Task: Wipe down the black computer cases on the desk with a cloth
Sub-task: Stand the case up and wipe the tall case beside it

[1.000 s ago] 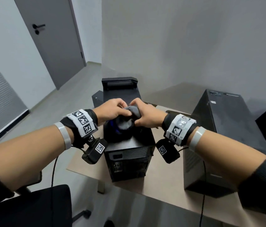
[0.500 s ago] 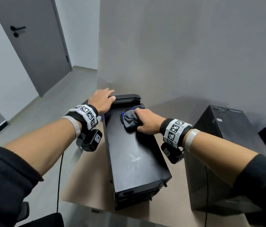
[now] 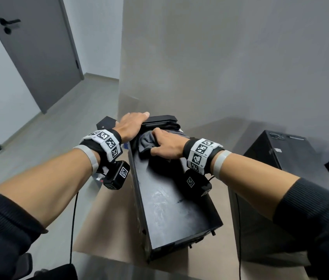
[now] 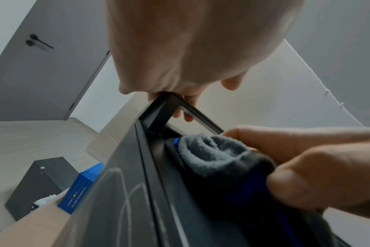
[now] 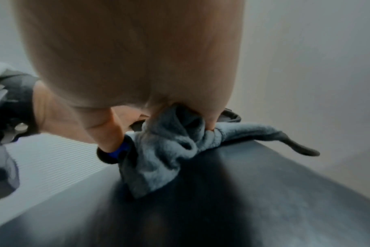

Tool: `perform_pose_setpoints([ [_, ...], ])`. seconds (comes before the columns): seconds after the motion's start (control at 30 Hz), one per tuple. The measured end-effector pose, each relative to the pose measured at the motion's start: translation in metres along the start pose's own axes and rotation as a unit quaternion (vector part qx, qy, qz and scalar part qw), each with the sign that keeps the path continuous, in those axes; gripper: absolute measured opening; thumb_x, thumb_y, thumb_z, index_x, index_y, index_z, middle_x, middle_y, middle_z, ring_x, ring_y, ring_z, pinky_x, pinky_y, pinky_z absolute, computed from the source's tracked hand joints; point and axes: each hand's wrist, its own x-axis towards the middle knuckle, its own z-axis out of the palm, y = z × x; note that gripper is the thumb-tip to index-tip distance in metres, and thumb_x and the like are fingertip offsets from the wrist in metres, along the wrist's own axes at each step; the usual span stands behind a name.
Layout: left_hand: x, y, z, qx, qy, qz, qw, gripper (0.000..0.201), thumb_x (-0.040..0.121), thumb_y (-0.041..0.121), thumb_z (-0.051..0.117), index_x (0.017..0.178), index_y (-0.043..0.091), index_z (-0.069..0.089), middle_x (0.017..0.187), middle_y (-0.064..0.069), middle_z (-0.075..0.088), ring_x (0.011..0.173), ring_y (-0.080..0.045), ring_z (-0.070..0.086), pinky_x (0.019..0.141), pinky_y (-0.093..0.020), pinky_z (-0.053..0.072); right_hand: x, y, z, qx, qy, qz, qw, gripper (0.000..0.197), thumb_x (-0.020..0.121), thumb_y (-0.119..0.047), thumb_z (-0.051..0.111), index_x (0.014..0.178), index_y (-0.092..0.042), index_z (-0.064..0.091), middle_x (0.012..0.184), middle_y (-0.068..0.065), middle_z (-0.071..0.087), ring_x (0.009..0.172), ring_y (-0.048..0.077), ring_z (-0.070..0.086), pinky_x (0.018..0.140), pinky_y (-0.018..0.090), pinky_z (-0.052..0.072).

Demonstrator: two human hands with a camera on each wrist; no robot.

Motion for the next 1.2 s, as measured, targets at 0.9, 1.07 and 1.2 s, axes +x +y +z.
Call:
perform_pose_setpoints([
  [0.9, 0.004, 0.001, -0.001, -0.236, -0.096, -0.006, 0.967, 0.079, 0.091, 0.064, 0.039, 0.118, -0.005, 0.065, 0.125, -0.025, 0.066, 0.104, -0.021, 0.062, 0.106, -0.036, 0.045, 0.033, -0.027, 0.012, -0.012, 0.048, -0.025, 0.998, 0.047, 0.082, -0.018, 0.066, 0.123, -0.004, 0.047, 0.130, 0.021, 0.050, 0.123, 0.037, 0.045, 0.100, 0.037, 0.032],
  [1.07, 0.015, -0.010, 0.002, -0.209, -0.081, -0.022, 0.974, 0.088, 0.071, 0.078, 0.044, 0.109, 0.005, 0.073, 0.115, -0.017, 0.073, 0.116, -0.031, 0.064, 0.112, -0.042, 0.041, 0.026, -0.027, 0.001, 0.013, -0.008, -0.013, 1.000, 0.064, 0.073, -0.025, 0.067, 0.130, -0.006, 0.044, 0.132, 0.020, 0.047, 0.125, 0.036, 0.043, 0.102, 0.035, 0.032],
  [1.2, 0.034, -0.032, 0.004, -0.185, -0.090, -0.047, 0.978, 0.094, 0.063, 0.095, 0.040, 0.111, 0.022, 0.075, 0.128, -0.005, 0.067, 0.130, -0.022, 0.054, 0.118, -0.028, 0.015, 0.013, -0.027, 0.010, 0.070, -0.037, -0.081, 0.994, 0.093, 0.053, -0.023, 0.054, 0.144, -0.012, 0.038, 0.143, 0.013, 0.046, 0.134, 0.033, 0.042, 0.114, 0.046, 0.032],
])
